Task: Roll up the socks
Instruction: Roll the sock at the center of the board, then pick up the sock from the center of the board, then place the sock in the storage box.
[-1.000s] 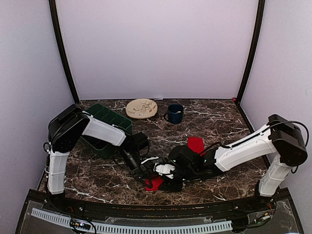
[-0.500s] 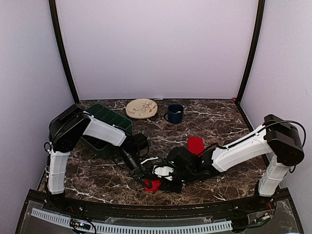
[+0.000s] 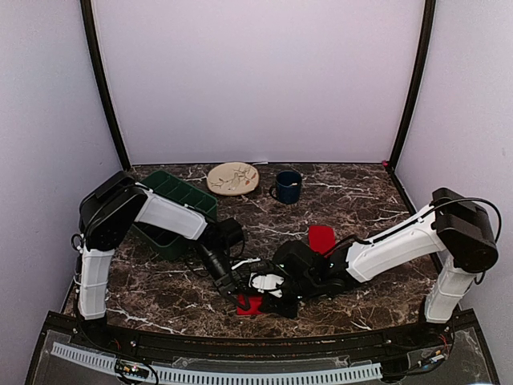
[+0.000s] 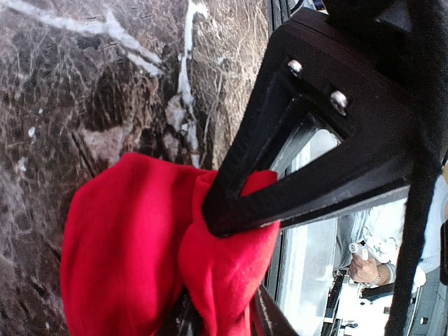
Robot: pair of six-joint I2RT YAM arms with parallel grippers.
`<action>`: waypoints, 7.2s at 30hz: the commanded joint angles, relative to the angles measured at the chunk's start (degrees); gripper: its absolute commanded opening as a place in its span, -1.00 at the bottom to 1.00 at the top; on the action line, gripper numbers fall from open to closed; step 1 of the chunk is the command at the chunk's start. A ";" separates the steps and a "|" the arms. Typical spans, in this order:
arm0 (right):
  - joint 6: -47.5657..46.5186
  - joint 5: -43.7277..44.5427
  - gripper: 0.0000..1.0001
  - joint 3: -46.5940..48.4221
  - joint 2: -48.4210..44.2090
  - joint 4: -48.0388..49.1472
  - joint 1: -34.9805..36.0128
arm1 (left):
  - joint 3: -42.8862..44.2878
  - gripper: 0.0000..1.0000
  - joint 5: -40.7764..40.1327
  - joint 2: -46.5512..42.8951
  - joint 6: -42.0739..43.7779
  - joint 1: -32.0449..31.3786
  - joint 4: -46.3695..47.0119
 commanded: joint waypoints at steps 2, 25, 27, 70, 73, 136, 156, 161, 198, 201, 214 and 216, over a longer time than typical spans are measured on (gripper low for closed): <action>0.19 -1.99 -0.92 0.46 0.63 0.77 -0.37 | -2.43 -0.42 -9.78 -3.96 -3.92 0.59 4.00; 4.31 -5.95 -0.95 4.01 3.18 -3.49 -2.55 | -11.38 -0.34 -21.83 -18.28 -12.37 2.55 15.15; 5.29 -7.35 -0.95 4.46 3.39 -3.87 -3.14 | -12.58 -0.32 -23.84 -19.81 -13.68 2.55 16.86; 25.40 -39.75 -0.98 11.10 13.15 -7.32 -15.07 | -36.06 -0.07 -57.34 -44.74 -14.77 -15.16 43.71; 26.76 -40.97 -0.98 11.73 13.75 -7.61 -15.23 | -35.64 -0.06 -56.07 -44.42 -12.57 -16.36 42.92; 31.34 -48.33 -0.40 11.69 16.73 -6.50 -15.88 | -21.55 -0.76 -56.69 -22.97 2.09 -24.00 29.10; 38.12 -40.91 -0.14 2.27 8.15 2.65 -22.25 | -21.64 -0.87 -48.14 -27.38 -9.89 -13.34 25.27; 39.34 -37.32 -0.14 1.41 5.33 4.45 -23.68 | -20.36 -0.92 -49.62 -30.53 -13.82 -9.60 24.63; 38.92 -25.88 -0.15 4.36 -0.64 14.22 -22.08 | -8.56 -1.00 -88.97 -41.09 1.30 20.34 13.80; 39.04 -25.87 -0.15 4.06 -0.65 14.88 -22.00 | -9.66 -1.00 -85.22 -41.46 1.72 22.54 13.83; 39.78 -26.64 -0.15 3.23 0.00 16.85 -21.72 | -13.50 -1.00 -76.33 -41.09 1.57 23.95 11.30; 39.96 -26.82 -0.15 3.22 0.25 17.05 -21.79 | -14.08 -1.00 -75.91 -40.67 1.26 23.96 11.11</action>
